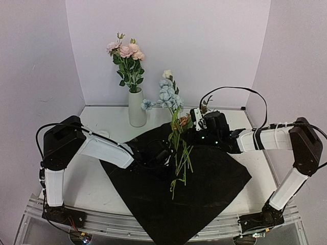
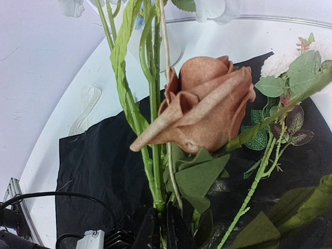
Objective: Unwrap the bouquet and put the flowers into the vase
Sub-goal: Pick up the fake flower from the wrapping paper.
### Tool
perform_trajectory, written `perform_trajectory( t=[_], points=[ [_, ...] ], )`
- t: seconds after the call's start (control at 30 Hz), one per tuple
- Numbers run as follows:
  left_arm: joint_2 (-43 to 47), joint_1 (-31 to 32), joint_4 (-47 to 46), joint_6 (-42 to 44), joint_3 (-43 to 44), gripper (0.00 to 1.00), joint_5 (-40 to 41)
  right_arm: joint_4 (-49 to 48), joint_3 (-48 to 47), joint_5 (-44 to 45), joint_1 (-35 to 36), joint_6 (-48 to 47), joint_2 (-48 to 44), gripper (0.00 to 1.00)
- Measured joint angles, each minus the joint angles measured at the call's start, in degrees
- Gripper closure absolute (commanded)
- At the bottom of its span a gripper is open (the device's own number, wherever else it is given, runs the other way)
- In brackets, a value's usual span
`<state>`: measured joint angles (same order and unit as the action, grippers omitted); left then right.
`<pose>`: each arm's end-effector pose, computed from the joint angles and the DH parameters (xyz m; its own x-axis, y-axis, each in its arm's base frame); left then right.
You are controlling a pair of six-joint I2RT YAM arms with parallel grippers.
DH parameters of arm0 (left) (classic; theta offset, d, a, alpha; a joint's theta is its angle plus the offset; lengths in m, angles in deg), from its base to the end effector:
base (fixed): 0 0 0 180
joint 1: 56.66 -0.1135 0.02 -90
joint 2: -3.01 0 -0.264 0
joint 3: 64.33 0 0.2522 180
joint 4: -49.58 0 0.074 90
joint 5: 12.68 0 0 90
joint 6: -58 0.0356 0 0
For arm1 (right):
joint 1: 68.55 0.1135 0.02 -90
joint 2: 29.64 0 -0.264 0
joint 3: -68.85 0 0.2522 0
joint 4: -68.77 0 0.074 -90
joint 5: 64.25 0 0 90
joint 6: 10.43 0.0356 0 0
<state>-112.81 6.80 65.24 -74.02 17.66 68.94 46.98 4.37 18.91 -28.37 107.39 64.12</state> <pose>0.1810 -0.3740 0.1277 -0.8732 0.2661 -0.4084 0.4616 0.7208 -0.5171 0.2767 0.2392 0.2393 -0.4291 0.2441 -0.8696 -0.5999 0.6428 0.4764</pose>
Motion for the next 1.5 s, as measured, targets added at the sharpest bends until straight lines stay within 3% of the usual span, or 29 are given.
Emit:
perform_trajectory(
  t=[0.43,0.5,0.63,0.77,0.9,1.23,1.5],
  points=[
    [1.5,0.0,-0.4,0.0,0.0,1.0,1.3,0.2,0.8,0.5,0.0,-1.4,-3.6,0.9],
    [1.6,0.0,-0.4,0.0,0.0,0.92,1.3,-0.1,1.0,0.8,0.0,-1.4,-3.7,0.91],
    [2.1,0.1,0.4,0.1,-0.2,0.62,1.5,-0.8,1.7,1.4,0.0,-1.5,-4.3,0.91],
    [4.6,0.3,2.2,0.1,-1.6,0.45,2.4,-2.0,2.4,1.7,0.0,-1.4,-4.4,0.91],
    [8.7,0.3,3.3,0.6,-2.0,0.42,3.1,-2.9,3.2,1.7,0.0,-1.4,-4.4,0.91],
    [20.1,-1.5,3.5,3.1,-1.0,0.44,5.3,-5.0,4.8,0.6,0.0,-1.3,-4.4,0.91],
    [20.3,-8.9,2.6,4.0,0.8,0.3,3.1,-6.1,6.4,-0.2,0.0,-1.2,-4.4,0.91]
  ],
)
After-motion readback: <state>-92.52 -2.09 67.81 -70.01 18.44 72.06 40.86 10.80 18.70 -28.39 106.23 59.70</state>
